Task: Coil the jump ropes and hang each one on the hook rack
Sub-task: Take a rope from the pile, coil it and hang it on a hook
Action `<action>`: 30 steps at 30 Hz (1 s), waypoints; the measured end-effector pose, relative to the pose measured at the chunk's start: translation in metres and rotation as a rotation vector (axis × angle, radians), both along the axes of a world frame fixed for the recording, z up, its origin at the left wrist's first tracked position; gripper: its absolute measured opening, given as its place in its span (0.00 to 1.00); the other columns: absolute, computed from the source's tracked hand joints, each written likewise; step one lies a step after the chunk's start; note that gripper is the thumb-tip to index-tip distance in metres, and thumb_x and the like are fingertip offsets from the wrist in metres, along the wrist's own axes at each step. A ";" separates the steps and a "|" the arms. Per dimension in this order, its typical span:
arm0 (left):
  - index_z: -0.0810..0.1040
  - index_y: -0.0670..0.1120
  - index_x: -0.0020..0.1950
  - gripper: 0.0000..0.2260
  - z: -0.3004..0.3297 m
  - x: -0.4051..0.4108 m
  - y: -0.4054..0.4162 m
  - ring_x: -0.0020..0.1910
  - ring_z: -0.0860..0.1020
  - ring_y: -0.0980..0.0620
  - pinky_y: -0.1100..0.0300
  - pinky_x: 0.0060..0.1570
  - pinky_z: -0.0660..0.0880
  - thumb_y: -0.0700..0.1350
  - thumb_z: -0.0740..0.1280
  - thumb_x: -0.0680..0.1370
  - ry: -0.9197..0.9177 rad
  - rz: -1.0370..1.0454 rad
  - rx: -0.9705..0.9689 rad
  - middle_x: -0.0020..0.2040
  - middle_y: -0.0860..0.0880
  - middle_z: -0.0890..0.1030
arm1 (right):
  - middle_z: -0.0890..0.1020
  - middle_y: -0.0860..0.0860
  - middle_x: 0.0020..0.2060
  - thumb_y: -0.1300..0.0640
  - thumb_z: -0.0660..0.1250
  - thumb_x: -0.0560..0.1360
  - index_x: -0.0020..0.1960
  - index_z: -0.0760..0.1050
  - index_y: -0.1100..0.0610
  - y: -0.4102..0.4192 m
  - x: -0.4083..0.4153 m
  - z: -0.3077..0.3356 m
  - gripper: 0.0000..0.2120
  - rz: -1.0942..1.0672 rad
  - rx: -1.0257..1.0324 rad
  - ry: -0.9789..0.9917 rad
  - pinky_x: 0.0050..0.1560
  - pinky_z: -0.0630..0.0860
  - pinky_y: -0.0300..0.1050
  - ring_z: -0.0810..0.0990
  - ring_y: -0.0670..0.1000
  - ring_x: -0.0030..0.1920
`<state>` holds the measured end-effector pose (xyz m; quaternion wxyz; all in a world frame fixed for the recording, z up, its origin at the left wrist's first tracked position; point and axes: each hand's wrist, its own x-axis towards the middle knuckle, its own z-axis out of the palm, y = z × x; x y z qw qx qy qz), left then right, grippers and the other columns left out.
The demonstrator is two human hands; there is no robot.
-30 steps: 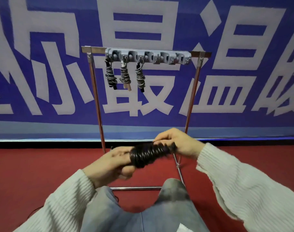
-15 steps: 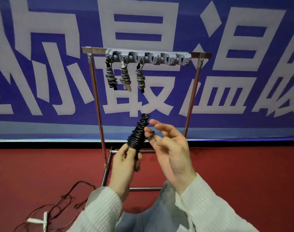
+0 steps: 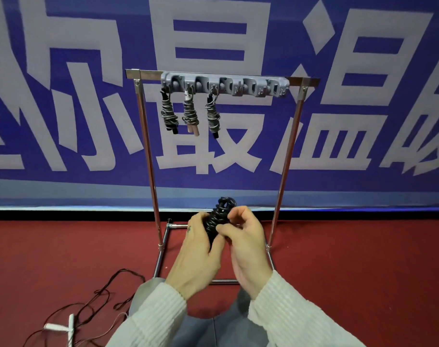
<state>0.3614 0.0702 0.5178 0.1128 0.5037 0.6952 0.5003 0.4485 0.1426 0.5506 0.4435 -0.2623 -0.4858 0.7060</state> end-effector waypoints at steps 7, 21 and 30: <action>0.74 0.56 0.69 0.14 0.010 -0.005 0.008 0.37 0.77 0.49 0.53 0.38 0.78 0.44 0.64 0.84 -0.686 -0.003 0.205 0.44 0.46 0.81 | 0.82 0.57 0.45 0.79 0.58 0.67 0.47 0.73 0.61 0.006 0.003 0.021 0.17 0.249 -0.195 0.248 0.59 0.80 0.50 0.85 0.58 0.53; 0.73 0.42 0.58 0.10 0.009 -0.010 -0.008 0.33 0.73 0.49 0.56 0.33 0.74 0.46 0.66 0.81 -1.127 -0.238 0.249 0.44 0.42 0.76 | 0.77 0.44 0.31 0.58 0.73 0.74 0.49 0.81 0.49 0.052 0.014 0.012 0.06 0.062 0.645 -0.725 0.36 0.72 0.40 0.71 0.42 0.29; 0.73 0.40 0.57 0.12 0.008 -0.016 -0.011 0.33 0.75 0.48 0.54 0.34 0.77 0.47 0.67 0.82 -0.870 -0.118 0.196 0.45 0.40 0.77 | 0.81 0.52 0.30 0.65 0.63 0.76 0.46 0.82 0.57 0.050 0.025 0.016 0.10 0.356 0.273 -0.681 0.33 0.75 0.40 0.77 0.46 0.30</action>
